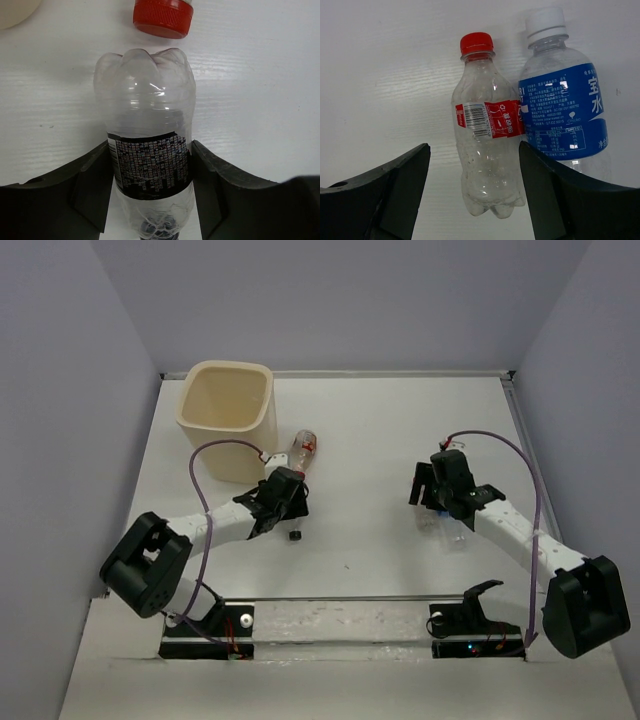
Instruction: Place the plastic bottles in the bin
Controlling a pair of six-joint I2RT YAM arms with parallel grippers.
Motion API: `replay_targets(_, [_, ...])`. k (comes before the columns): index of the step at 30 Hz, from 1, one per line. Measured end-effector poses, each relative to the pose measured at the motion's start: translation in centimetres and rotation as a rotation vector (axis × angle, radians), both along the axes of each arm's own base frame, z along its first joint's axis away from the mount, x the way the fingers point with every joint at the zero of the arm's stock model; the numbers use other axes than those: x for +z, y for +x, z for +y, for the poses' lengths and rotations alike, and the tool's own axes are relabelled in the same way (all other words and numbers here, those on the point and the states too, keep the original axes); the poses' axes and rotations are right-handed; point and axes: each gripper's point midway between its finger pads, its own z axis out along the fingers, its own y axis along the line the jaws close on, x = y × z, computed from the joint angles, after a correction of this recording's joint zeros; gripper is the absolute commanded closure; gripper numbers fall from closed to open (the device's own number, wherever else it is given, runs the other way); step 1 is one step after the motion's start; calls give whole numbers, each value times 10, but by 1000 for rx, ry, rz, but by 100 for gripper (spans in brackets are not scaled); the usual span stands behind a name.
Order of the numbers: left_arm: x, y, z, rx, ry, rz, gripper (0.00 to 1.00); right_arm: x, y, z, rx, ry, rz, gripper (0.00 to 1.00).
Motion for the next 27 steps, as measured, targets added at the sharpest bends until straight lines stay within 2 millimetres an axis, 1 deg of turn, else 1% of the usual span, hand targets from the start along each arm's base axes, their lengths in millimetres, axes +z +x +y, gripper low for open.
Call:
replay_targets(2, [4, -6, 2, -8, -12, -1, 50, -6, -2, -1, 1, -10, 25, 23])
replay_targets(3, [9, -9, 2, -15, -26, -7, 50, -8, -2, -1, 1, -11, 30, 22])
replay_targets(5, [27, -12, 0, -28, -65, -38, 50, -11, -2, 0, 3, -14, 40, 20])
replay_targets(9, [88, -13, -3, -41, -175, -166, 51, -22, -5, 6, 29, -12, 85, 18])
replay_targets(10, [109, -13, -4, -41, -206, -205, 51, -24, -5, 7, 35, -13, 95, 19])
replay_targets(11, [135, -11, -4, -40, -240, -255, 51, -29, -6, 11, 51, -13, 116, 20])
replay_targets(12, [158, -9, -4, -39, -264, -296, 51, -33, -6, 15, 62, -14, 131, 25])
replay_targets(13, [189, -6, -4, -36, -293, -352, 50, -37, -7, 18, 77, -17, 147, 26])
replay_targets(14, [210, -4, -4, -34, -311, -390, 50, -39, -7, 21, 85, -18, 155, 27])
replay_targets(16, [266, 2, -1, -20, -356, -497, 50, -41, -7, 26, 104, -17, 164, 34])
replay_targets(17, [288, 4, 1, -13, -367, -542, 50, -41, -7, 28, 110, -15, 165, 45])
replay_targets(18, [315, 5, 4, -5, -386, -596, 50, -41, -6, 30, 120, -12, 166, 53])
replay_targets(20, [354, 8, 13, 26, -391, -679, 50, -40, -4, 34, 129, -2, 161, 67])
replay_targets(21, [367, 10, 18, 41, -388, -708, 50, -40, -2, 35, 126, 8, 156, 67])
replay_targets(22, [386, 15, 25, 68, -381, -750, 50, -39, -1, 38, 134, 12, 150, 68])
replay_targets(24, [403, 24, 35, 106, -366, -788, 50, -38, -1, 40, 143, 17, 146, 68])
replay_targets(25, [407, 31, 40, 128, -347, -795, 50, -37, -1, 42, 150, 24, 139, 68])
replay_targets(26, [414, 38, 46, 156, -331, -812, 50, -33, -1, 44, 157, 31, 124, 68])
replay_targets(27, [421, 50, 55, 193, -306, -829, 50, -25, -3, 48, 172, 52, 99, 72])
